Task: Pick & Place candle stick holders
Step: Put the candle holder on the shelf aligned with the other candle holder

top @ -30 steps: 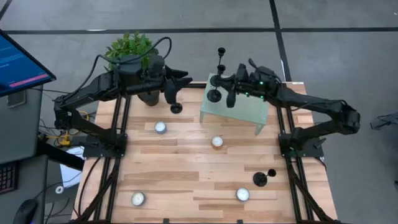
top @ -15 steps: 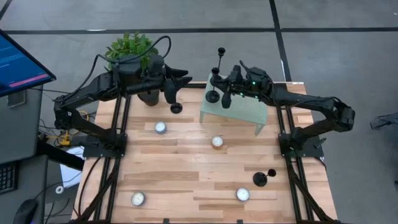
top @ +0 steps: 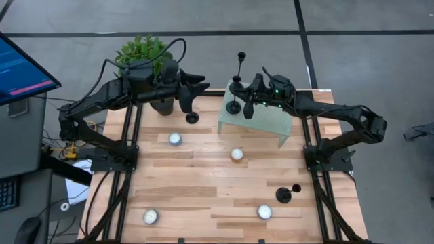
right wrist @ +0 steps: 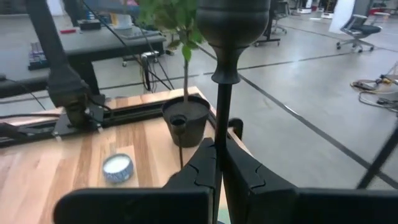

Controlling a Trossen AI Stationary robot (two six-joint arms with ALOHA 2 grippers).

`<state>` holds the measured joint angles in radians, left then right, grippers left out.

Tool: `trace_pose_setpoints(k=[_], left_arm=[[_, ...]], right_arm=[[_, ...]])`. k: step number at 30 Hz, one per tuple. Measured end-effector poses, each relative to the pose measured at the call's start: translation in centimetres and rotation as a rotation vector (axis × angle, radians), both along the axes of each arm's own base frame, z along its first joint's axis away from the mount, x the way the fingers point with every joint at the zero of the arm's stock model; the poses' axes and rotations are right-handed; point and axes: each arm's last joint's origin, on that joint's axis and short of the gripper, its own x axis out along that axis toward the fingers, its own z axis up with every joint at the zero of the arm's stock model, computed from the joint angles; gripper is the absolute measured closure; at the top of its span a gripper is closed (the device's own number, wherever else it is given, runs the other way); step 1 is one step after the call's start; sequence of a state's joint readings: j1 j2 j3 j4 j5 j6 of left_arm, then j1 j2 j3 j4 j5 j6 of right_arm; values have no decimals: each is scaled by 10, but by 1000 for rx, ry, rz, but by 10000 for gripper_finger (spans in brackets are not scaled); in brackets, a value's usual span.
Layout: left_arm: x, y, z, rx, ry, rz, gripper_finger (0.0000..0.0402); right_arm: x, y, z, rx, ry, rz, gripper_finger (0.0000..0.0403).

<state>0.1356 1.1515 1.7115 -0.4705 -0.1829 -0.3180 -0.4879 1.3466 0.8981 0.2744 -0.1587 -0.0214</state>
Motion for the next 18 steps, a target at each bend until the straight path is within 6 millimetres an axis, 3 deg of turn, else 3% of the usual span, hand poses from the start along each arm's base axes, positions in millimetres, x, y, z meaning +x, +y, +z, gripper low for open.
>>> trace_pose_setpoints(k=[18], left_arm=[[0, 0, 1, 9, -12, 5, 215]], right_arm=[[-3, -4, -1, -33, 4, 14, 403]])
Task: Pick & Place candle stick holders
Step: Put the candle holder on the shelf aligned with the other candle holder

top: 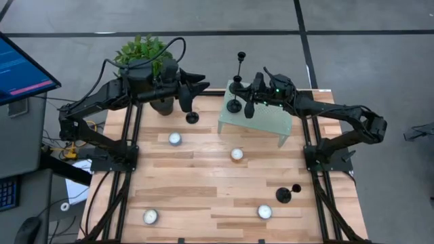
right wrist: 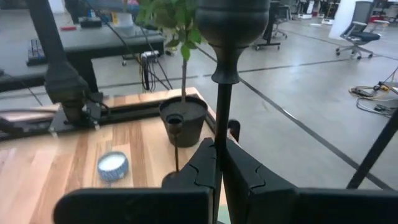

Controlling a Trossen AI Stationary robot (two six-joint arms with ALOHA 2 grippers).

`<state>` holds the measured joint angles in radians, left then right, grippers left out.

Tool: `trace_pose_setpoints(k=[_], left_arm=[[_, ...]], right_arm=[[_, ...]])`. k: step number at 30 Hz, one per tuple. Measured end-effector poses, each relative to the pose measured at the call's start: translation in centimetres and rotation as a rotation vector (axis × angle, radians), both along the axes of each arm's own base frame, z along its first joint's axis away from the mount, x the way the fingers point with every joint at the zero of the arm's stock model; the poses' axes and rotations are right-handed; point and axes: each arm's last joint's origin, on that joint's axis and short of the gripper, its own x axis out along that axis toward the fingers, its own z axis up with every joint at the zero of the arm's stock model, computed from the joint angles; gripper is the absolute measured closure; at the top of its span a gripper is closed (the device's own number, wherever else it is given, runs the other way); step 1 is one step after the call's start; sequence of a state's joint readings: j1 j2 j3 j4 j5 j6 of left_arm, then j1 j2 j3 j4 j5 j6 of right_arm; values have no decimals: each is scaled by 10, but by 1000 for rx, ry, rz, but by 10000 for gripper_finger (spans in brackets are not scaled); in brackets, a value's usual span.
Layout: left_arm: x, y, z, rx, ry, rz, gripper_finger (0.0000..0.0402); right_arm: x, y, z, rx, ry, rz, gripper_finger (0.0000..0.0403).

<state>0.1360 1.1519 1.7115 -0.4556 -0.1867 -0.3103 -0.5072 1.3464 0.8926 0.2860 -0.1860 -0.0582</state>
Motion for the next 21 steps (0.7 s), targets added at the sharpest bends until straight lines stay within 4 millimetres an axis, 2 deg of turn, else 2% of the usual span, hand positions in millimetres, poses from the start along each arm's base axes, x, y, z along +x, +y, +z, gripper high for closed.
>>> trace_pose_setpoints(k=[8, 14, 21], left_arm=[[0, 0, 1, 1, -9, 0, 215], [0, 0, 2, 2, -15, 0, 215], [0, 0, 2, 2, -20, 0, 215]], right_arm=[[0, 1, 1, -6, -8, 19, 403], [-2, 3, -12, -2, -20, 24, 403], [-2, 3, -12, -9, -34, 24, 399]])
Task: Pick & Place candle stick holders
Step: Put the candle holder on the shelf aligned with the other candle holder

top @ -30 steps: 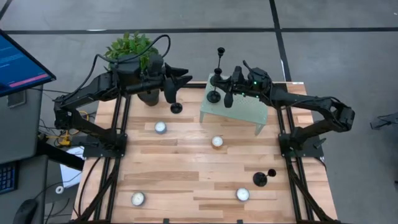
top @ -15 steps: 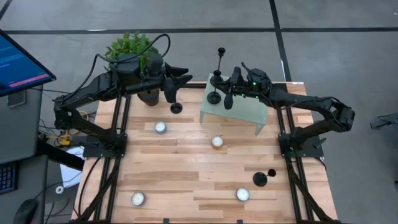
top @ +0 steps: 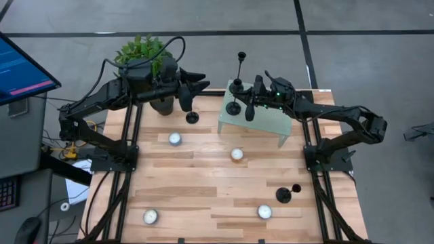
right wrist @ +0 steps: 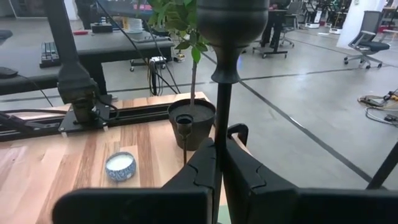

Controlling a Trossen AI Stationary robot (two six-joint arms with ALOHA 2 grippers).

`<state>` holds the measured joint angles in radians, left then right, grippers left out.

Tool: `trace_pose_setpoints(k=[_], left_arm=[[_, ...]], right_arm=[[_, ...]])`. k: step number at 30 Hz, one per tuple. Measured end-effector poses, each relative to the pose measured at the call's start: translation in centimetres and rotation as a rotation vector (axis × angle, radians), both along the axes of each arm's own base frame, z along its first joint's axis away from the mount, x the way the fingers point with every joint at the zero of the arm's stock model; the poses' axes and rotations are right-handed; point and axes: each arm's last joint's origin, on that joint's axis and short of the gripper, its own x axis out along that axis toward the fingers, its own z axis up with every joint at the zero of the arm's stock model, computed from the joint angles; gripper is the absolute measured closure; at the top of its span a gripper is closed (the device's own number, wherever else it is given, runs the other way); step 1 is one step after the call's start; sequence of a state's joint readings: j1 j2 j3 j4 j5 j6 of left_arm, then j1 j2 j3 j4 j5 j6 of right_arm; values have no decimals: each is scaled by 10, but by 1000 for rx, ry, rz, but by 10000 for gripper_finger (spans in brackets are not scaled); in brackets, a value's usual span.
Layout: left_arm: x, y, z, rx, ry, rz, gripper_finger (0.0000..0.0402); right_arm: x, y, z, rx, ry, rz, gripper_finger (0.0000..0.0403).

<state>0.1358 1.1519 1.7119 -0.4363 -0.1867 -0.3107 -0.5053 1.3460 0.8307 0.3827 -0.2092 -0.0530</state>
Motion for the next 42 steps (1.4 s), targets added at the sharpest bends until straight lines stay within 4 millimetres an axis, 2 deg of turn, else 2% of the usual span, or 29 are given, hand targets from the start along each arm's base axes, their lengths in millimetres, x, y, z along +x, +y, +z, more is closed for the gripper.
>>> trace_pose_setpoints(k=[42], left_arm=[[0, 0, 2, 4, -26, 0, 215]], right_arm=[[3, 6, 1, -12, -11, 51, 393]])
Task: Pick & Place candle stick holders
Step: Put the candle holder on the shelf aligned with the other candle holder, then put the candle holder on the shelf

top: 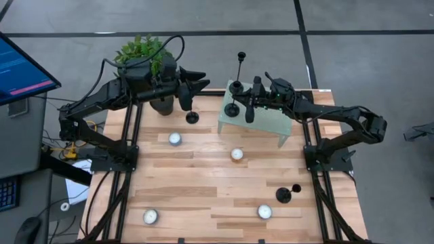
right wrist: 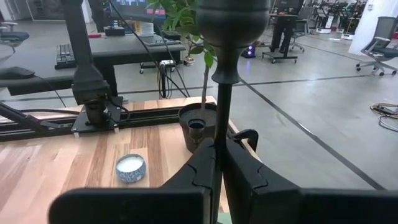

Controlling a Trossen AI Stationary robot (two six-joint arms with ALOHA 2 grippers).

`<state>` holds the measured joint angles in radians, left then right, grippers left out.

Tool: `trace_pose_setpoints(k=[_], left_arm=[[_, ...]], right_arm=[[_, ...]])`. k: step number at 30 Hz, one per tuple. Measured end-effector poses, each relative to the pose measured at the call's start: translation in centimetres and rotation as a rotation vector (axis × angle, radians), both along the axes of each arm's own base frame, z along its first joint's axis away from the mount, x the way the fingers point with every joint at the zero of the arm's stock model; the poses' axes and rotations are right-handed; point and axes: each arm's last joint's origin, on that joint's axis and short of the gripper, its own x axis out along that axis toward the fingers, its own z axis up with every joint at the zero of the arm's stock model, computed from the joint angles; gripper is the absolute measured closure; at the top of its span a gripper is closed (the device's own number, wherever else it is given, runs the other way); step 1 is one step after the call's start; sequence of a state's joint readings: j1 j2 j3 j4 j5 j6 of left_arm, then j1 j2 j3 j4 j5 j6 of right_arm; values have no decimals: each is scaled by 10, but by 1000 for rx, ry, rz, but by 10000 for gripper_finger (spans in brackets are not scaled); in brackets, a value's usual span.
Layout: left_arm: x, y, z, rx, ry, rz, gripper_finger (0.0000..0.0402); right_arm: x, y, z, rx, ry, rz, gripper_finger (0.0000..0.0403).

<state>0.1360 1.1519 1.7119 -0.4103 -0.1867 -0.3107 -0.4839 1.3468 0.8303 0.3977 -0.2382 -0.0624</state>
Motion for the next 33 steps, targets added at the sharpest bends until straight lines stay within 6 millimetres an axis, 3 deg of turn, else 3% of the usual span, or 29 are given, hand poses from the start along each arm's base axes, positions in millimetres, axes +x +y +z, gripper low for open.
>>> trace_pose_setpoints(k=[10, 21, 26, 33], left_arm=[[0, 0, 0, 0, 0, 0, 215], [0, 0, 0, 0, 0, 0, 215], [0, 0, 0, 0, 0, 0, 215], [0, 0, 0, 0, -2, 0, 215]], right_arm=[[0, 0, -1, 4, 6, -2, 385], [-1, 0, -5, 26, 44, -3, 325], [-3, 1, -2, 12, 48, -4, 283], [-38, 11, 34, -26, 88, -60, 185]])
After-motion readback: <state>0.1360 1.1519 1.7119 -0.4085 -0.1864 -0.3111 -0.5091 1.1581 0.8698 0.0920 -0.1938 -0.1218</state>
